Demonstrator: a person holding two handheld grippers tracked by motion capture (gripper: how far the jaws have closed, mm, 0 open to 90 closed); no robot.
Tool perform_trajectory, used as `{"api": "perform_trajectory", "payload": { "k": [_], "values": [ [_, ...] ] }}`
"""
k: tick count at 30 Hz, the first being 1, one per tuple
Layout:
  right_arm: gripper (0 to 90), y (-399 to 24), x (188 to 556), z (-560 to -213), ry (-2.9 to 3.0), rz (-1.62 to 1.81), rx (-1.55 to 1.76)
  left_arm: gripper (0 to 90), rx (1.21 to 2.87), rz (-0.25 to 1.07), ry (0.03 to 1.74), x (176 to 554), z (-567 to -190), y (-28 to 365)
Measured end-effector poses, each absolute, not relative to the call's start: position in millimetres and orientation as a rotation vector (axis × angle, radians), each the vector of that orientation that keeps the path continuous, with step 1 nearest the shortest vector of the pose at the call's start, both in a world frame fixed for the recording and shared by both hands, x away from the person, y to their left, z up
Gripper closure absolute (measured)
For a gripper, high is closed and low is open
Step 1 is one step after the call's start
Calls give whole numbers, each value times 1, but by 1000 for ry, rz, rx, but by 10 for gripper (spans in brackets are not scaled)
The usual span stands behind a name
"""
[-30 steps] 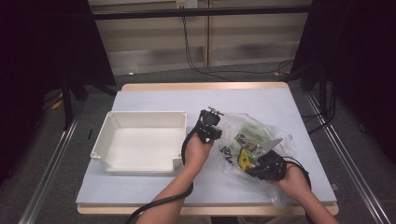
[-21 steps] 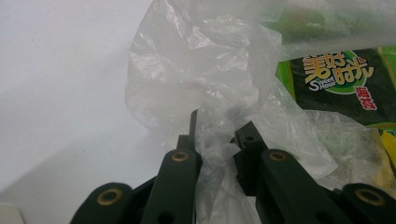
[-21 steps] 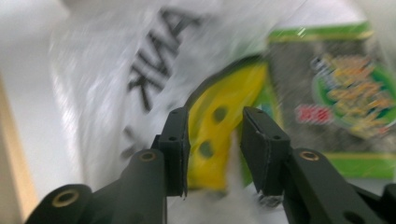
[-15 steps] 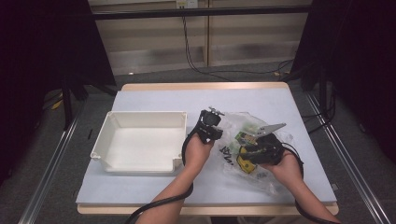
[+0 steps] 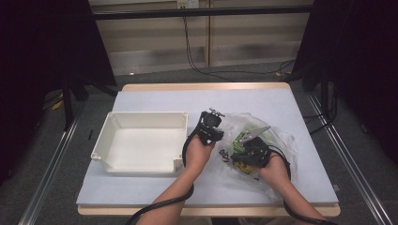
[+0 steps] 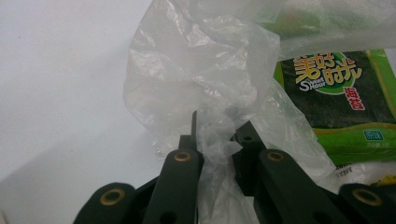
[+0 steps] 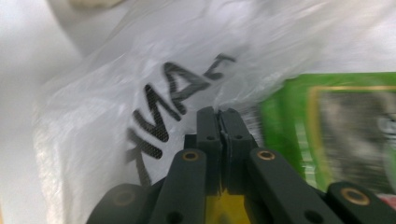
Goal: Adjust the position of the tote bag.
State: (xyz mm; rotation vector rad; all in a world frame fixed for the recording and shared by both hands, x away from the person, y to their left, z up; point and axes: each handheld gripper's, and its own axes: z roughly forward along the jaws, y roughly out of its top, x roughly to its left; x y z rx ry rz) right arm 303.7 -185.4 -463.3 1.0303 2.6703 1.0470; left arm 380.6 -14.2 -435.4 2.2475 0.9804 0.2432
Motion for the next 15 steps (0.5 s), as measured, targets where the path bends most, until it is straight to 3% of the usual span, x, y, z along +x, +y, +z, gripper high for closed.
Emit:
{"api": "perform_trajectory", "payload": {
  "k": [15],
  "values": [
    [900,-173,284,-472,2817,1042,871,832,2261,230,1023,386,-445,-19]
  ]
}}
